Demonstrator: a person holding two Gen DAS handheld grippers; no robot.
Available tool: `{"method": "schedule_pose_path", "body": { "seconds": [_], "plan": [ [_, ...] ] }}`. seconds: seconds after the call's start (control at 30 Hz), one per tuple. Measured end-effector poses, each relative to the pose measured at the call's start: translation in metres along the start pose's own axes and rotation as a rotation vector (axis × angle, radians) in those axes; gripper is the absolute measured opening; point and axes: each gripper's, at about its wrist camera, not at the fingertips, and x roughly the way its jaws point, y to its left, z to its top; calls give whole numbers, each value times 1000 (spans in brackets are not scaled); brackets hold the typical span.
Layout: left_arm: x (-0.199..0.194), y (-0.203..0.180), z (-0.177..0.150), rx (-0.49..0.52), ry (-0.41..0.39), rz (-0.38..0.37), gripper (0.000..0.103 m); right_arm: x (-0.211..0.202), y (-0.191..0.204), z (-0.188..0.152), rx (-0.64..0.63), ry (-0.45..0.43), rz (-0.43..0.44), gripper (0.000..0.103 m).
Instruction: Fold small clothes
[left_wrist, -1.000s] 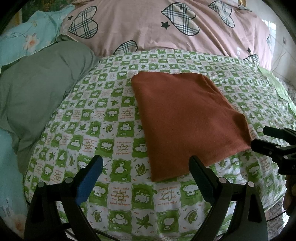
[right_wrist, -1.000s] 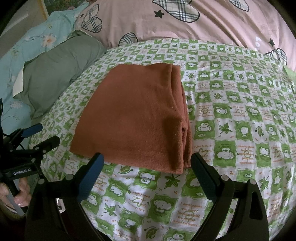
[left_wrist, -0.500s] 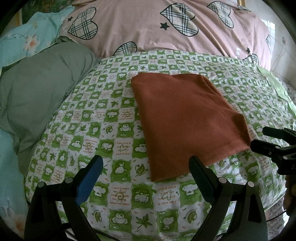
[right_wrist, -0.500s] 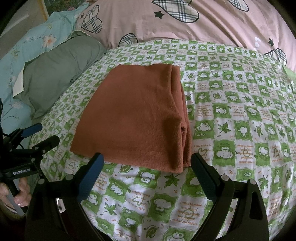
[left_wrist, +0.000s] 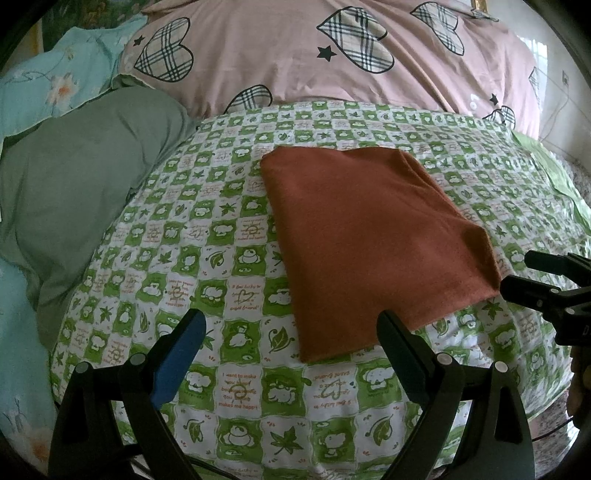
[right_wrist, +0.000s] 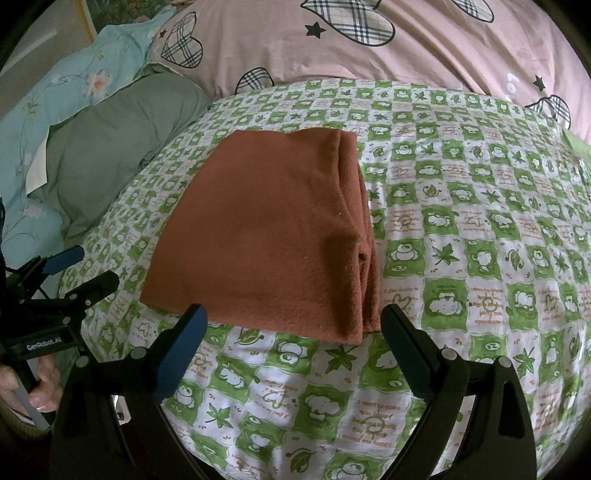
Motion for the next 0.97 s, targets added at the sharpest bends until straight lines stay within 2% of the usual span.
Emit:
{"method": "schedule_pose_path", "body": {
  "seconds": [0.37,0.97],
  "plan": [
    [2,0,5,16,-26,22,94,3,-5,4,-1,-7,-13,95],
    [15,1,16,9,-13,48,94,18,-14,17,0,8,-6,95]
  ]
}}
